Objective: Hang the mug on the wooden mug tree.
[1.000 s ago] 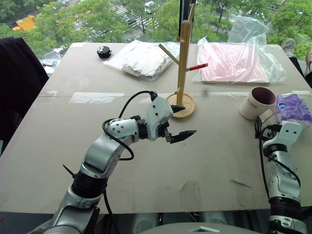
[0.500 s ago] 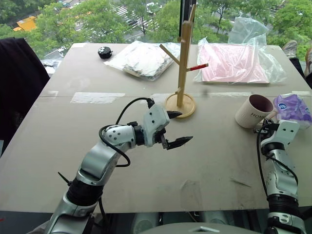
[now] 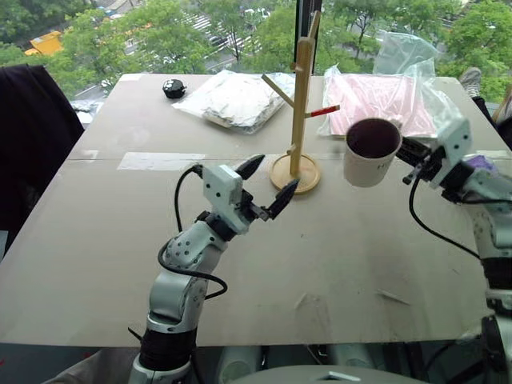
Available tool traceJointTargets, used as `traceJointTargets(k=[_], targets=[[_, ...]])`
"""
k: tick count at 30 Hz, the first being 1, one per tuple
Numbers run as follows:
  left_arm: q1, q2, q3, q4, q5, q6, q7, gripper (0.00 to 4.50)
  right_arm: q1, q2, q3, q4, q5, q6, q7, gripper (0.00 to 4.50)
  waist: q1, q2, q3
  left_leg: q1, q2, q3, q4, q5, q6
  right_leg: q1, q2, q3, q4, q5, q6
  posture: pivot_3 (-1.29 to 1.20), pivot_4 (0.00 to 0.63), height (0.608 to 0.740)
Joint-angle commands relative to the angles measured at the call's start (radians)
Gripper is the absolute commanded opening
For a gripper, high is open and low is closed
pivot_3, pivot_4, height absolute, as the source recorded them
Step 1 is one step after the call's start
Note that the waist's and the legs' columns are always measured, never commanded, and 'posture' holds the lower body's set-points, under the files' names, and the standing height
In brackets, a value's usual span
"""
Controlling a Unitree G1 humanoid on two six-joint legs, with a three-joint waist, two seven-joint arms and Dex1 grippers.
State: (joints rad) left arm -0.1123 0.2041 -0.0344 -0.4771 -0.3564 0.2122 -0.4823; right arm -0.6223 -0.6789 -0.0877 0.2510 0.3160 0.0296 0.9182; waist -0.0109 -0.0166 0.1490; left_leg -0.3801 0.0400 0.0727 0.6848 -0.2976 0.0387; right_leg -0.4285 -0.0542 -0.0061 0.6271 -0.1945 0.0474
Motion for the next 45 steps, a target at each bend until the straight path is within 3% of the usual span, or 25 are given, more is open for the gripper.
traceJointTargets(k=[1,6,15,32,36,43,45], targets=[[0.01,-0.026,-0.002,-0.091,0.003,-0.068,0.032,4.5,-0.213,-0.035,0.03,0.251,-0.044,-0.137,0.171,0.07,0.001,0.0,0.0,-0.001,0.0,0.0,0.0,0.0,0.0,0.0,0.0,0.0,0.0,0.0,-0.001,0.0,0.15,0.74],[0.055,-0.041,-0.001,-0.117,0.001,-0.112,0.052,4.5,-0.435,-0.035,0.076,0.51,-0.085,-0.254,0.358,0.07,0.002,0.0,0.0,-0.002,0.0,0.001,0.0,0.0,0.0,0.0,0.0,0.002,-0.002,0.0,0.0,0.0,0.15,0.74],[0.08,-0.065,-0.036,-0.107,-0.006,-0.154,0.063,4.5,-0.629,0.022,0.136,0.74,-0.173,-0.361,0.521,0.07,-0.004,0.002,0.001,-0.002,0.0,0.002,-0.001,0.0,0.0,-0.001,-0.001,0.003,-0.003,0.0,0.0,0.0,0.15,0.74],[0.133,-0.018,-0.078,-0.091,-0.044,-0.208,-0.025,4.5,-0.782,0.154,0.177,0.9,-0.308,-0.413,0.464,0.07,-0.004,0.004,0.003,-0.002,0.001,0.002,-0.001,0.0,-0.001,-0.003,0.0,0.003,-0.001,0.0,0.0,0.0,0.15,0.74],[0.131,-0.006,-0.063,-0.079,-0.056,-0.214,-0.04,4.5,-0.795,0.158,0.165,0.912,-0.316,-0.373,0.429,1.15,0.0,0.004,0.003,-0.003,0.001,0.002,-0.001,0.0,-0.001,-0.003,0.0,0.002,-0.001,-0.001,-0.001,0.0,0.15,0.74],[0.136,0.024,-0.032,-0.051,-0.059,-0.213,-0.057,4.5,-0.749,0.1,0.129,0.897,-0.3,-0.366,0.37,4.46,0.0,0.004,0.003,-0.003,0.0,0.002,-0.001,0.0,-0.001,-0.003,-0.001,0.002,-0.002,0.0,-0.001,0.0,0.15,0.74],[0.146,0.049,-0.017,-0.023,-0.056,-0.183,-0.058,4.5,-0.671,0.044,0.089,0.862,-0.266,-0.351,0.38,4.46,0.0,0.004,0.003,-0.003,0.0,0.002,-0.001,0.0,-0.001,-0.003,-0.001,0.002,-0.002,0.0,-0.001,0.0,0.15,0.74]])
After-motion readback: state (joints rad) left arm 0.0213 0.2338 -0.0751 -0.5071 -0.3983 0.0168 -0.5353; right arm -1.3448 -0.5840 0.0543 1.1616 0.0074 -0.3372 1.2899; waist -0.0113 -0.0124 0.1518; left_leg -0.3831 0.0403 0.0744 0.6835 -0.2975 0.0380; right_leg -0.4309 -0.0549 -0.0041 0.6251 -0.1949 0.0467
